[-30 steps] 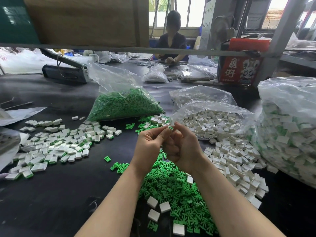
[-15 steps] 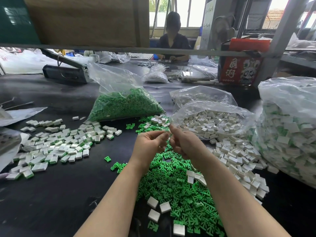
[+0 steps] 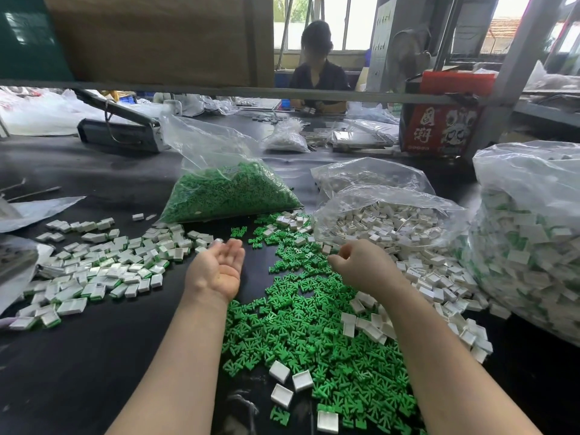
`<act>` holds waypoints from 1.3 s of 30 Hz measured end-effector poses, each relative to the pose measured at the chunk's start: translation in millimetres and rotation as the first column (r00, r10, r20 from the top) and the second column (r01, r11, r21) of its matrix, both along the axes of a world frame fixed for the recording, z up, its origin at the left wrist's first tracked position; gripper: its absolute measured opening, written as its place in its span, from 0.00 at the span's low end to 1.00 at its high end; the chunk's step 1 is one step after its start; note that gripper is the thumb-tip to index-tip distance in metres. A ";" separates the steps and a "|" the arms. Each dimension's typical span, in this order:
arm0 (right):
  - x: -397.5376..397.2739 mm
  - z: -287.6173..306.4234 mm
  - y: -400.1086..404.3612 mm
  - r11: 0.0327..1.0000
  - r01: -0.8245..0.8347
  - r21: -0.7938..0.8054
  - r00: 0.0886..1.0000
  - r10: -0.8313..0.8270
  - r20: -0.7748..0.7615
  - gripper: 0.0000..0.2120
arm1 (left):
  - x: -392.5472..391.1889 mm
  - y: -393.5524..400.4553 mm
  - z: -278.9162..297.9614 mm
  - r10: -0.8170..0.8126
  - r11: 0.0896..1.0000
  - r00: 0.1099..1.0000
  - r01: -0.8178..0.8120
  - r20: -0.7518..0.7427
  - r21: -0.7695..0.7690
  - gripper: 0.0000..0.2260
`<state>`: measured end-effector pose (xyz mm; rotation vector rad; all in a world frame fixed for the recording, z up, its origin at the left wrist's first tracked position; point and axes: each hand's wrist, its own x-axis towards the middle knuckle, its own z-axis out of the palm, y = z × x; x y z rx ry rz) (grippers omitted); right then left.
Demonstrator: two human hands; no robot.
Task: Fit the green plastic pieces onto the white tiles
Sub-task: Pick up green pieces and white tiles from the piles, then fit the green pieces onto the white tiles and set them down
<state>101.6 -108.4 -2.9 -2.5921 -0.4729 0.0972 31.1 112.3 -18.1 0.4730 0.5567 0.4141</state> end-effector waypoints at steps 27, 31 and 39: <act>0.2 -3.9 -11.8 0.867 0.314 -0.388 0.949 -0.275 0.153 0.09 | -1.3 -70.7 -8.5 -0.342 -0.093 0.811 0.473 -0.474 0.876 0.14; 3.7 -0.4 -15.0 0.980 0.197 -0.002 0.959 -0.193 0.207 0.07 | -0.6 -69.4 -6.7 -0.287 0.002 0.890 0.370 -0.354 0.929 0.12; -24.1 16.5 19.6 0.591 0.202 0.781 0.955 0.056 -0.290 0.15 | -0.9 -78.3 -2.9 -0.245 0.275 0.968 0.117 -0.048 0.954 0.08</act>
